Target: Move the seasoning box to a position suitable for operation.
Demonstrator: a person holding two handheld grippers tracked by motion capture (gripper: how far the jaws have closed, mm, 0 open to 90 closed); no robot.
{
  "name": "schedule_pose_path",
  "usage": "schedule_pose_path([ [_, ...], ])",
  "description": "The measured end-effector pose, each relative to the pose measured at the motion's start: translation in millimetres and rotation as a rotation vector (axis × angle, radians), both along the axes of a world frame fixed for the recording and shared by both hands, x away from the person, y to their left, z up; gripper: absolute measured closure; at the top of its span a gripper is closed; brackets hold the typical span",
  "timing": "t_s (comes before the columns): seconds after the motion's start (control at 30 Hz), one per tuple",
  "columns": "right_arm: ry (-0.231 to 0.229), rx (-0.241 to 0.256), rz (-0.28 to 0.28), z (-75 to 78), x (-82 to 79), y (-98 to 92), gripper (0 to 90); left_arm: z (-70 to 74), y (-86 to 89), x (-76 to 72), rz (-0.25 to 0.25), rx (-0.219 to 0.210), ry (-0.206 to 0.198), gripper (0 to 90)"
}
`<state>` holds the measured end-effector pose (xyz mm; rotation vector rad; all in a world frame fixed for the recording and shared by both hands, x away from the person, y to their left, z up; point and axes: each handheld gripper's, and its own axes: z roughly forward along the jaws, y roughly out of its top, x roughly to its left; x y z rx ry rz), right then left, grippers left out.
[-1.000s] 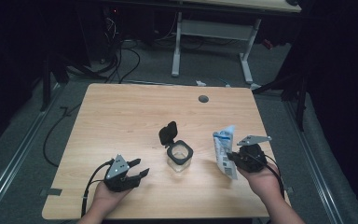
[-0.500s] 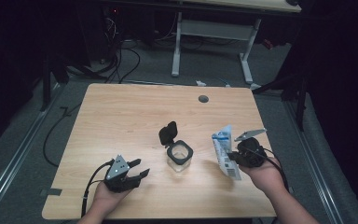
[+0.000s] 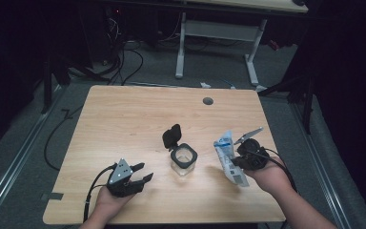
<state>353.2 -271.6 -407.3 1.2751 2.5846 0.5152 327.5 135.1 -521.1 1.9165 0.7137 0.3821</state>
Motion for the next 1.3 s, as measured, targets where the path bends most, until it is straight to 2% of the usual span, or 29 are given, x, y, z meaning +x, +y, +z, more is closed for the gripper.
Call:
schedule_pose_path([
  [0.33, 0.035, -0.054, 0.027, 2.6, 1.2, 5.3, 88.8, -0.8, -1.4, -0.7, -0.007, 0.002, -0.001, 46.5],
  [0.7, 0.066, -0.087, 0.045, 8.1, 4.7, 9.0, 88.9, -1.4, -2.4, -1.0, -0.013, 0.005, 0.000, 46.4],
  [1.0, 0.079, -0.089, 0.054, 9.9, 2.6, 11.3, 88.9, -1.0, -3.7, -2.4, -0.023, 0.001, -0.001, 46.5],
  [1.2, 0.082, -0.083, 0.056, 14.5, 0.3, 12.3, 88.9, 1.9, -11.1, -7.5, -0.028, -0.019, -0.022, 46.4],
  [1.3, 0.085, -0.080, 0.057, 17.3, -1.6, 14.4, 88.9, 5.1, -19.0, -12.1, -0.051, -0.034, -0.025, 45.5],
])
